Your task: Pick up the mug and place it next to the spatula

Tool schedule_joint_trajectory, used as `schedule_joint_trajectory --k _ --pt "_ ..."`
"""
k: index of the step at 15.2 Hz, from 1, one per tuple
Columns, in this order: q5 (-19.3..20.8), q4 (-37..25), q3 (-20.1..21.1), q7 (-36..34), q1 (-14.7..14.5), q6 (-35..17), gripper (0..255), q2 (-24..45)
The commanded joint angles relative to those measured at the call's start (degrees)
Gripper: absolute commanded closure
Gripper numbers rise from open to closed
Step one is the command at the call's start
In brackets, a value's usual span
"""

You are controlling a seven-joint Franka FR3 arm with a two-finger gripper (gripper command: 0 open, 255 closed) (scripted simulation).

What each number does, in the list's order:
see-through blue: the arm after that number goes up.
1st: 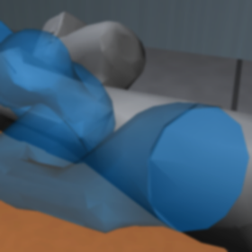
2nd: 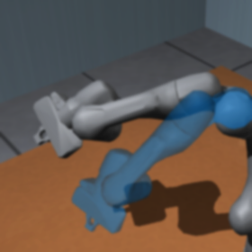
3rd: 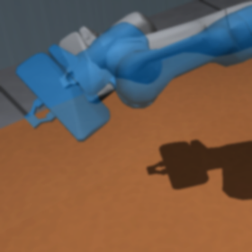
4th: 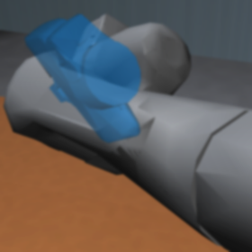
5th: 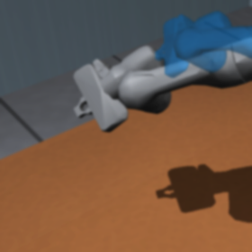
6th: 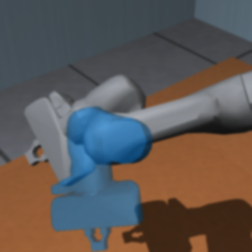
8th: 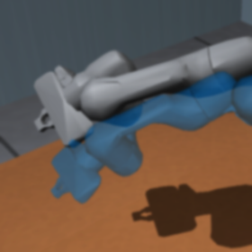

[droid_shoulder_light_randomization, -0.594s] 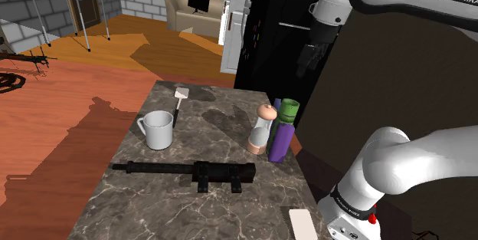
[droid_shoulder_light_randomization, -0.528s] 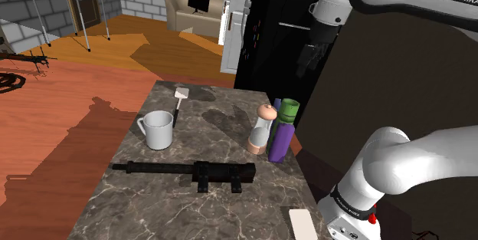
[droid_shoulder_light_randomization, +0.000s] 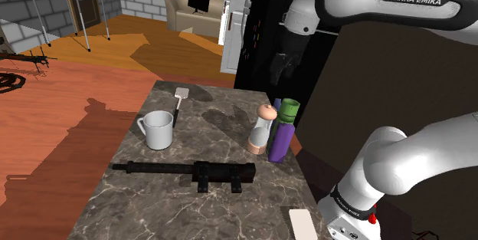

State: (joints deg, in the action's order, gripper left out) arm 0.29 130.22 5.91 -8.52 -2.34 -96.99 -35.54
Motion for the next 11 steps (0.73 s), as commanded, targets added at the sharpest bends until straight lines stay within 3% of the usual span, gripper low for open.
schedule_joint_trajectory --k 1,11 --pt "-1.13 -1.0 1.8 -2.28 -0.58 -2.53 0 3.61" --pt "-2.93 -9.29 8.36 -11.04 -2.42 -11.69 0 21.42"
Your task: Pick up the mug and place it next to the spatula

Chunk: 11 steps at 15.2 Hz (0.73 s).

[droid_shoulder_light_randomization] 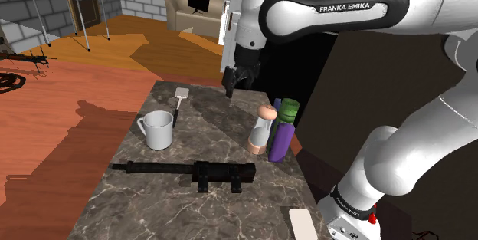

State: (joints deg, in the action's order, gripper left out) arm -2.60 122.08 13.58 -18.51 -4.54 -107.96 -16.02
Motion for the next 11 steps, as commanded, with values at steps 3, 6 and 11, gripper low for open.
schedule_joint_trajectory --k 3,6,11 --pt "0.47 -5.0 2.36 -3.76 -0.85 -2.69 0 7.82" --pt "1.44 -9.49 3.77 -6.52 -1.67 -4.19 0 13.95" --pt "3.86 -18.57 5.38 -11.0 -3.7 -5.47 0 24.63"
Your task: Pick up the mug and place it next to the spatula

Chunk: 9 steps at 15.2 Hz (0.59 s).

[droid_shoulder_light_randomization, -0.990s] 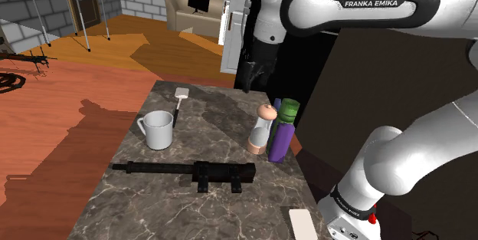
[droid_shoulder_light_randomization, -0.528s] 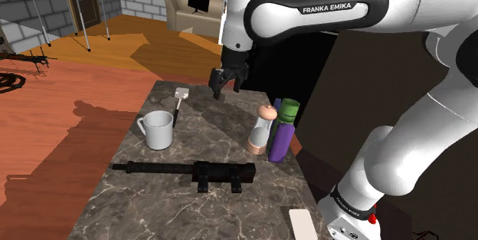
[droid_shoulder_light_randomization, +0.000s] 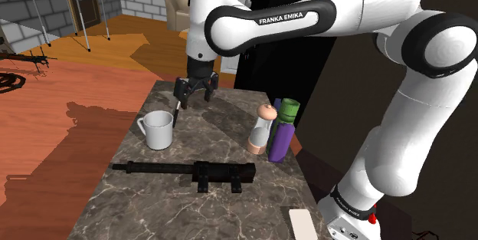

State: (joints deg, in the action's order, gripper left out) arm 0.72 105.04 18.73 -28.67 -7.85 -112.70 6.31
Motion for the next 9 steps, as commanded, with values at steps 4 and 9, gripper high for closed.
schedule_joint_trajectory --k 4,9 --pt "2.78 -10.47 0.76 -4.02 -2.79 -0.51 0 11.28" --pt "3.86 -13.02 0.65 -5.24 -4.02 -2.11 0 15.52"
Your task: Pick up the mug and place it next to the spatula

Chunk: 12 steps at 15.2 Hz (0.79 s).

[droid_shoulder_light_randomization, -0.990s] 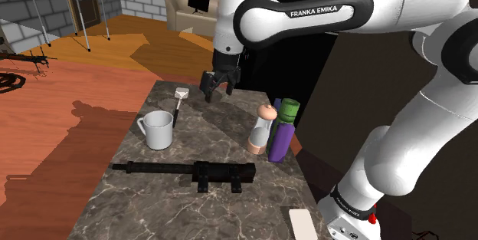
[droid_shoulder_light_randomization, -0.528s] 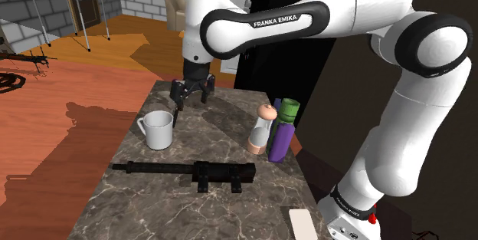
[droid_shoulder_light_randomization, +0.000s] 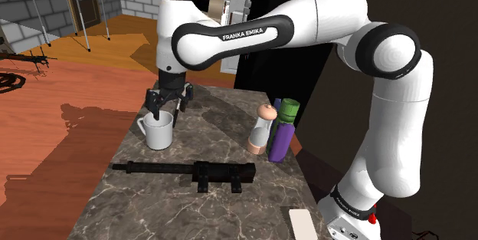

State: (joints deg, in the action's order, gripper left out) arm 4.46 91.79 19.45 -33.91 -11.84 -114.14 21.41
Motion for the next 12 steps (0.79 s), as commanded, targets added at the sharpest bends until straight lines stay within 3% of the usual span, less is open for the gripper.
schedule_joint_trajectory --k 1,12 --pt "0.21 0.67 -0.1 -0.06 -0.05 -1.34 0 0.67" --pt "0.57 2.11 -0.24 -0.29 -0.19 -3.68 0 1.61"
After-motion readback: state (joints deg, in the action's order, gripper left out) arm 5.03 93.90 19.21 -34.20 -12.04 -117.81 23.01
